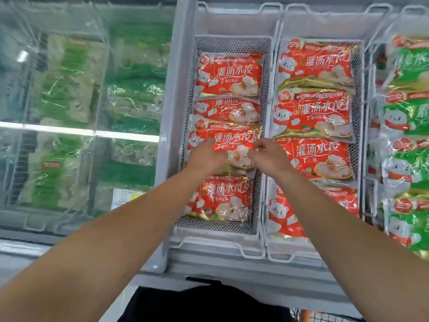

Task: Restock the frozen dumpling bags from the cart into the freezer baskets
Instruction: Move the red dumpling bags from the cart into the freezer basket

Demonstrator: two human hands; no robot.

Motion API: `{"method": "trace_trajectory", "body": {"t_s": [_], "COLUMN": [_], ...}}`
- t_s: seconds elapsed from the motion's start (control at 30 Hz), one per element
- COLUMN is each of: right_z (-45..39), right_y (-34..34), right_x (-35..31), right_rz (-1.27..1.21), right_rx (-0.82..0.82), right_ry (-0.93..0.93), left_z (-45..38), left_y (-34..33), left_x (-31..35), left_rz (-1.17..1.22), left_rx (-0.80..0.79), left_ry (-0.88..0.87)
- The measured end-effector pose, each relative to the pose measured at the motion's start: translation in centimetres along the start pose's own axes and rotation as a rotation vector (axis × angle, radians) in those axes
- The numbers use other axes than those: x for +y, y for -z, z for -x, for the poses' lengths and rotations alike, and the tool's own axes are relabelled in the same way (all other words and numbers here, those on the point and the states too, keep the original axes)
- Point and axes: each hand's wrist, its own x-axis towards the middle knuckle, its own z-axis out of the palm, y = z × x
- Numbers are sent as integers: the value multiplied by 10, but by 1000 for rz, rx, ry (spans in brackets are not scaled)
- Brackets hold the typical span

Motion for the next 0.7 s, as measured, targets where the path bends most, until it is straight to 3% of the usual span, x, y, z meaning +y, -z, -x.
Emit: {"method": "trace_trajectory", "body": {"t_s": [0.37,0.57,0.7], "right_z": [168,271,333], "right_y": [-50,-104,-134], "right_x": [39,85,118], "right_rz": [60,-6,-33], "right_rx": [366,551,574], "right_ry": [163,65,-43], "left_z": [123,180,222], "left_y": [8,-4,-21], "left_x": [-70,-115,-131], "left_rz": [-132,-253,-327], "left_rx": [-58,-122,-201], "left_ry": [-408,-635,-752]}}
